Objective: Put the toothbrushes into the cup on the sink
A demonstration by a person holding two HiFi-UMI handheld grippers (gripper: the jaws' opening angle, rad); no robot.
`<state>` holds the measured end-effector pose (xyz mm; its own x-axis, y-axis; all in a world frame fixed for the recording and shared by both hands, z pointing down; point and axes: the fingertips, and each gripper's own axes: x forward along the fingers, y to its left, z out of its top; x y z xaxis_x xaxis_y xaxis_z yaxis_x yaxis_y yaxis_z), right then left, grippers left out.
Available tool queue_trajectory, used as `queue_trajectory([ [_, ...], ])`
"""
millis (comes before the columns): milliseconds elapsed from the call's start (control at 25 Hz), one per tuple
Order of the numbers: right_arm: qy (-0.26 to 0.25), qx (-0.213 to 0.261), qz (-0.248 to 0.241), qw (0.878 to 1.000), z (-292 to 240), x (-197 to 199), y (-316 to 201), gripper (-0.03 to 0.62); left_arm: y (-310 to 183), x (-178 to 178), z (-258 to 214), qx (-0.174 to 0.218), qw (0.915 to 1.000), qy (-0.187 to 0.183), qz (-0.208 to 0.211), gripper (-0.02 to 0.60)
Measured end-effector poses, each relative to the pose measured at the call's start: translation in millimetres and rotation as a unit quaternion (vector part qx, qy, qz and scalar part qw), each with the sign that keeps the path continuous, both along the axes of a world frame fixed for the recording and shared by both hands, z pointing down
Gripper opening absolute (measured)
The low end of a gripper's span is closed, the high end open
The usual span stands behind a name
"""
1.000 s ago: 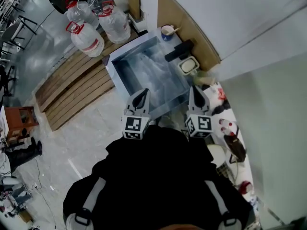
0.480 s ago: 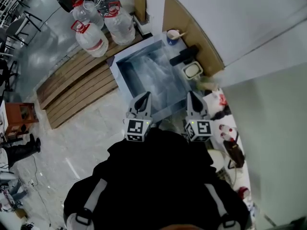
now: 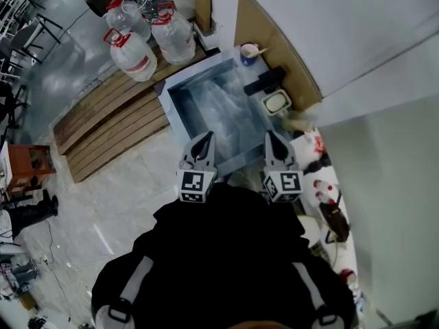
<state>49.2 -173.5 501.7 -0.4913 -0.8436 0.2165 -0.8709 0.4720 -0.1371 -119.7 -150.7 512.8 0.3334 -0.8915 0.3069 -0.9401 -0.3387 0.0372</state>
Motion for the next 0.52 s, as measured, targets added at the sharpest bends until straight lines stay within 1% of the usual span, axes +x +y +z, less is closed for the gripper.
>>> queue_trajectory([
  [200,0.005,0.000,-0.003,1.000,4.1,-0.6,-1.0,0.003,-1.7,-2.5,1.5,-0.002,1.0000,0.000,-0.003,0.002],
  [520,0.005,-0.003,0.008,1.000,3.8,2.0,-7.7,0.003,-6.5,-7.9,2.9,-0.001,1.0000,0.004,-0.008,0.002],
])
